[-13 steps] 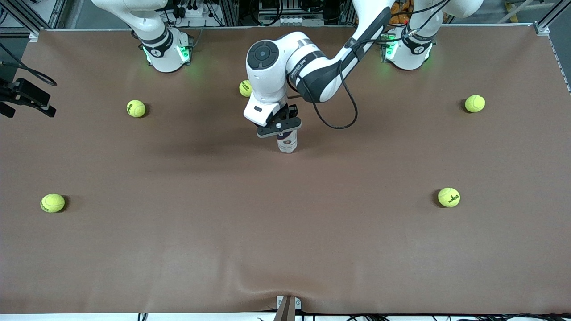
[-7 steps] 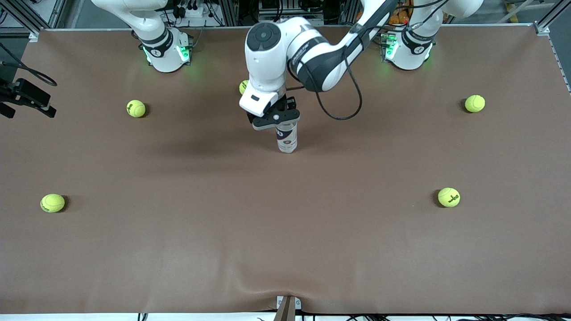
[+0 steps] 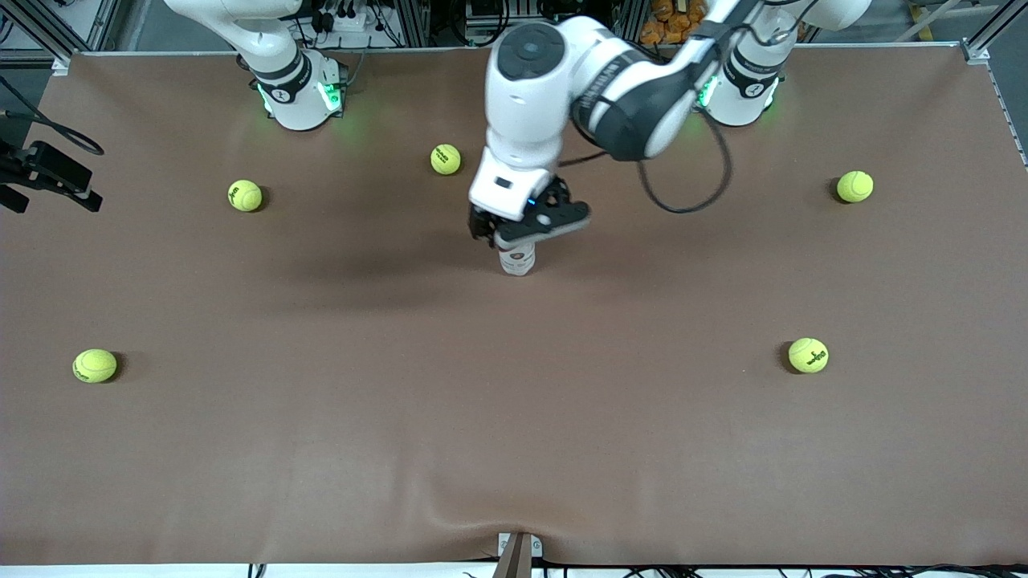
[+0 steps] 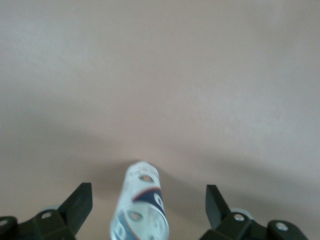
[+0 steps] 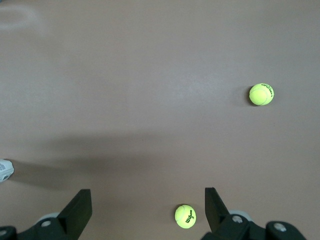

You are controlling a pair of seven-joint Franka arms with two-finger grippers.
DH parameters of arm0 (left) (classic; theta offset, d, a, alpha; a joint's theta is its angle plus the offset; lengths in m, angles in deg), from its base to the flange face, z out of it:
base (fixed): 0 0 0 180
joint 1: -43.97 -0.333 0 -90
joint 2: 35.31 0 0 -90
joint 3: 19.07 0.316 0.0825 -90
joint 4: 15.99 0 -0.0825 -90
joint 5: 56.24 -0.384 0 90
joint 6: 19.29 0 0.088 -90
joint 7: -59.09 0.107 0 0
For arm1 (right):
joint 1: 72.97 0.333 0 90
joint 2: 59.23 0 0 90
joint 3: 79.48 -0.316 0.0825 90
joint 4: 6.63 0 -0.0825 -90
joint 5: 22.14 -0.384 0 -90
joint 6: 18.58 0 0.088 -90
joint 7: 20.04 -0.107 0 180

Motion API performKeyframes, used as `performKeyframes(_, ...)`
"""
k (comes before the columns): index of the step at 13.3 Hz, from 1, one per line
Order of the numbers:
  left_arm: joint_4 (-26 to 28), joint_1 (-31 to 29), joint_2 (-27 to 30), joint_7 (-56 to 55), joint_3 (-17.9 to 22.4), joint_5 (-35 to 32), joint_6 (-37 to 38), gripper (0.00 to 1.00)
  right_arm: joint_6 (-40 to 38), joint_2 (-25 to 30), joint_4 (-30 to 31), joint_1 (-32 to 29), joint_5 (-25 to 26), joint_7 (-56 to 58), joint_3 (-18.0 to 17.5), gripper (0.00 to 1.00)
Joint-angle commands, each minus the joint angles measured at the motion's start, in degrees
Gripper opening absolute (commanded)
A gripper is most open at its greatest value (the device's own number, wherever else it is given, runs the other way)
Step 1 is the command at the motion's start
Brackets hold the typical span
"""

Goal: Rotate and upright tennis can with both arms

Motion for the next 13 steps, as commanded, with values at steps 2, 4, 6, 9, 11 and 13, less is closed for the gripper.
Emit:
performKeyframes(2,0.6,-5.4,2.7,7.7,-0.3,-1.0,3.2,1.0,0.6,1.7,1.7,0.0,-1.1,-0.6,-0.1,1.0)
performKeyframes(4,0.6,-7.2,3.2,11.0,-0.2,-1.6,4.7,1.0,0.5,1.7,1.6,0.0,-1.1,-0.6,-0.1,1.0)
performKeyframes(6,0.6,-8.8,4.0,13.2,-0.2,-1.7,5.0,1.0,0.5,1.7,1.7,0.0,-1.1,-0.6,-0.1,1.0)
performKeyframes(9,0.6,-14.1,4.1,22.5,-0.7,-1.0,5.0,1.0,0.3,1.7,1.6,0.4,-1.1,-0.6,-0.1,1.0)
performKeyframes(11,0.8,-16.1,4.1,26.1,-0.6,-1.0,5.0,1.0,0.3,1.8,1.6,0.6,-1.1,-0.6,-0.1,1.0)
performKeyframes(13,0.8,-19.2,4.4,29.8,-0.9,-1.0,5.6,1.0,0.2,1.8,1.6,0.7,-1.1,-0.6,-0.1,1.0)
